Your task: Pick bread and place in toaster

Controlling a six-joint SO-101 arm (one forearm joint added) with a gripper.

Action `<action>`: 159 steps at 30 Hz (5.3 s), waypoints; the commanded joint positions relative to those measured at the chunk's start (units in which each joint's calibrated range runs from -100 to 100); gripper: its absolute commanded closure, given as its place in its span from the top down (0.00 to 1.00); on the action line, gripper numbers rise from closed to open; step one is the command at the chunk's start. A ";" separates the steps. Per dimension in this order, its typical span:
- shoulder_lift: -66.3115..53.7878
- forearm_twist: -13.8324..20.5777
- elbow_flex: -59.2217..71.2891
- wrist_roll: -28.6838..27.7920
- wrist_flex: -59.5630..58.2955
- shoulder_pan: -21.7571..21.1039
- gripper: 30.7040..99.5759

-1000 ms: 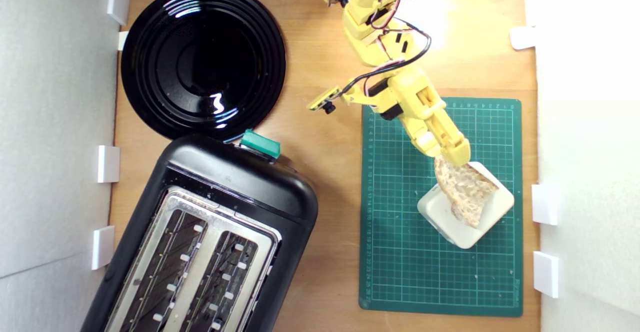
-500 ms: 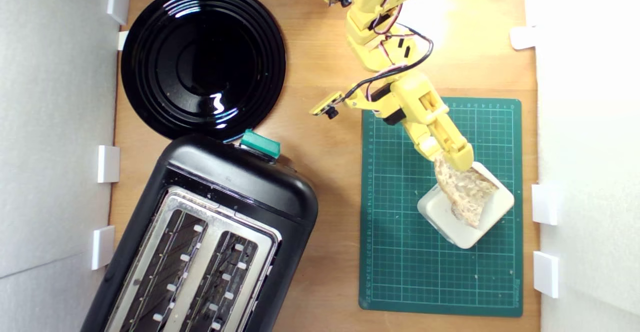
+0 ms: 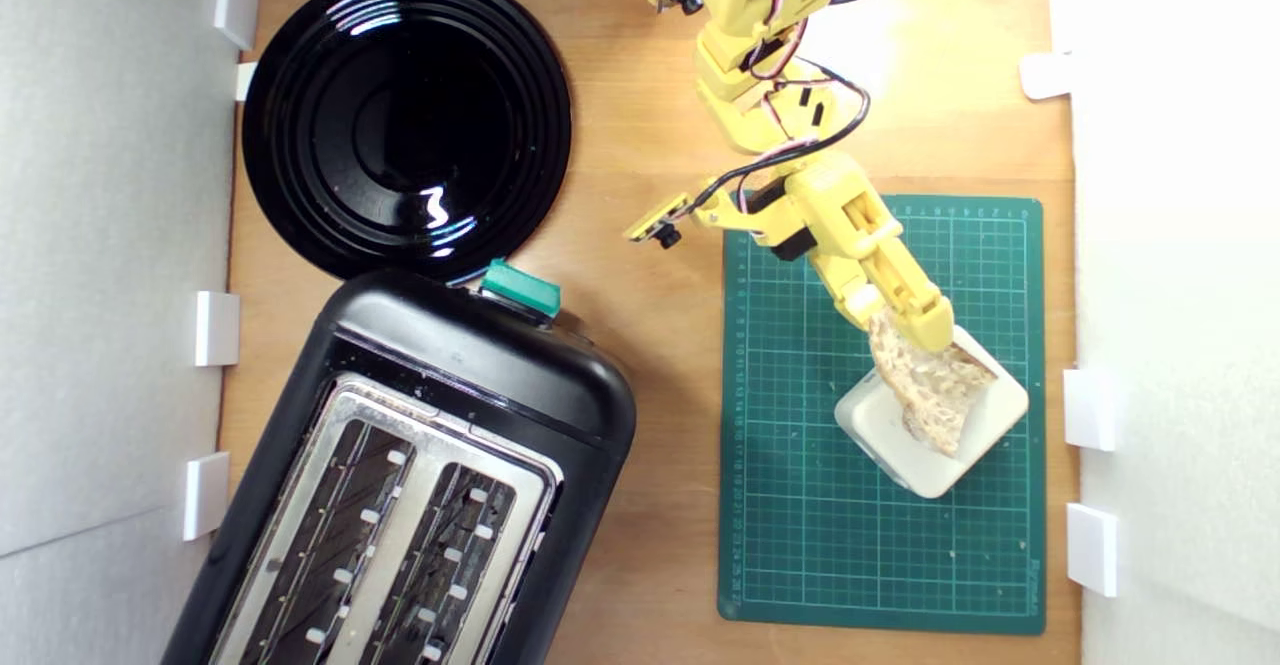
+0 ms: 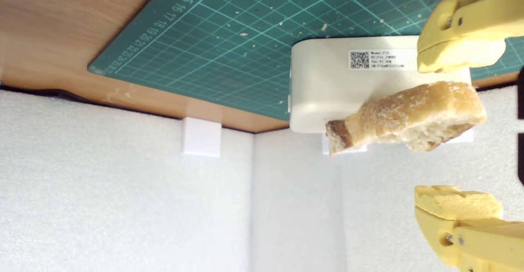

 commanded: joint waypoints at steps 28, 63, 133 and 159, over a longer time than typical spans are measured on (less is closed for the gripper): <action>1.25 -0.40 -3.30 -0.22 -1.87 -0.57 0.42; -43.59 -0.49 -2.03 0.20 18.09 9.10 0.37; -62.98 1.32 -84.92 50.42 143.94 37.86 0.37; -55.66 2.50 -84.92 50.63 143.01 39.88 0.37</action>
